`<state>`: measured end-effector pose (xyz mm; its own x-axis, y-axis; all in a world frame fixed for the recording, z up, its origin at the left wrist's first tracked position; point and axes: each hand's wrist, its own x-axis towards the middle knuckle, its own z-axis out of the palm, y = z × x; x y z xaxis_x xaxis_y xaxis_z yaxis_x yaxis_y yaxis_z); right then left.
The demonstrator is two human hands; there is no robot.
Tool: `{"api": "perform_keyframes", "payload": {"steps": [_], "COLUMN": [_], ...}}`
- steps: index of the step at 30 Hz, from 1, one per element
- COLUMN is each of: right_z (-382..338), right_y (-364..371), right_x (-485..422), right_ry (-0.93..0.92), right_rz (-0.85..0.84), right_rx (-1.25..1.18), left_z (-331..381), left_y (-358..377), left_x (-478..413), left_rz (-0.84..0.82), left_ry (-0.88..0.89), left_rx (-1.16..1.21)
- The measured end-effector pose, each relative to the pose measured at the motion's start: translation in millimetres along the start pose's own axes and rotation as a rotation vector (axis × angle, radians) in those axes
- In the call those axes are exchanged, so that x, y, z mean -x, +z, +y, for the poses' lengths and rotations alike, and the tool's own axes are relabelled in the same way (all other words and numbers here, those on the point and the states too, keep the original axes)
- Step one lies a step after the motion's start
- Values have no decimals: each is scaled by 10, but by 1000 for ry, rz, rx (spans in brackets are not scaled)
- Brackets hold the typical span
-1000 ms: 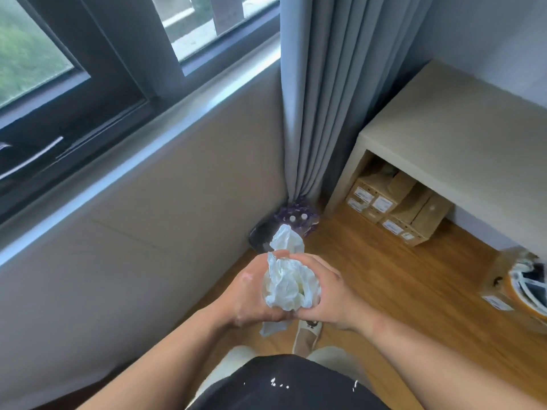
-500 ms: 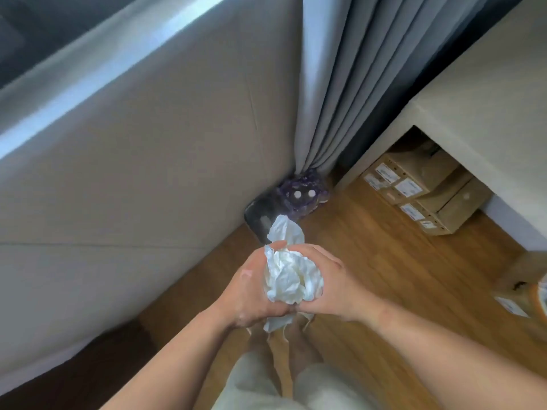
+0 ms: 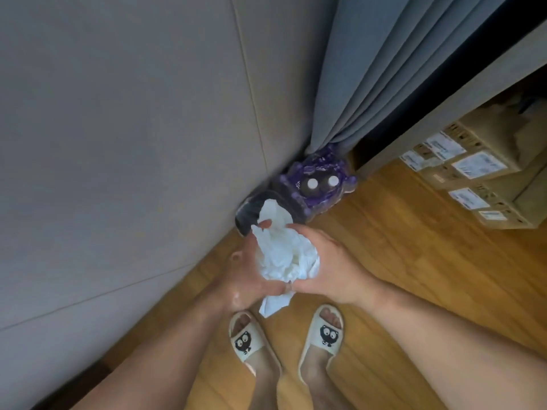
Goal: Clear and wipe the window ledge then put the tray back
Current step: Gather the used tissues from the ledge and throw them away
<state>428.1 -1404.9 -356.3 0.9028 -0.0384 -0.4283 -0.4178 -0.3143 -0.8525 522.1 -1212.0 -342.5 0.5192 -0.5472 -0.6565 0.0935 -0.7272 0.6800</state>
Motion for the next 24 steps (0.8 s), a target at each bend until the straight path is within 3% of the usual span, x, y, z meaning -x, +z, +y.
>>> {"api": "perform_keyframes", "payload": {"steps": [12, 18, 24], "right_z": [1359, 1516, 1480], "right_y": [523, 695, 770], "right_x": [-953, -914, -805], "right_ry": [23, 117, 161], "right_rz": [63, 124, 142], "right_rx": [-9, -19, -60], "left_z": [-1062, -1199, -1078], "left_y": [238, 269, 210], "left_x": [-1323, -1432, -1365], "left_rz": [164, 215, 127], "left_ry": [-68, -21, 33], "left_rx": [-25, -50, -6]}}
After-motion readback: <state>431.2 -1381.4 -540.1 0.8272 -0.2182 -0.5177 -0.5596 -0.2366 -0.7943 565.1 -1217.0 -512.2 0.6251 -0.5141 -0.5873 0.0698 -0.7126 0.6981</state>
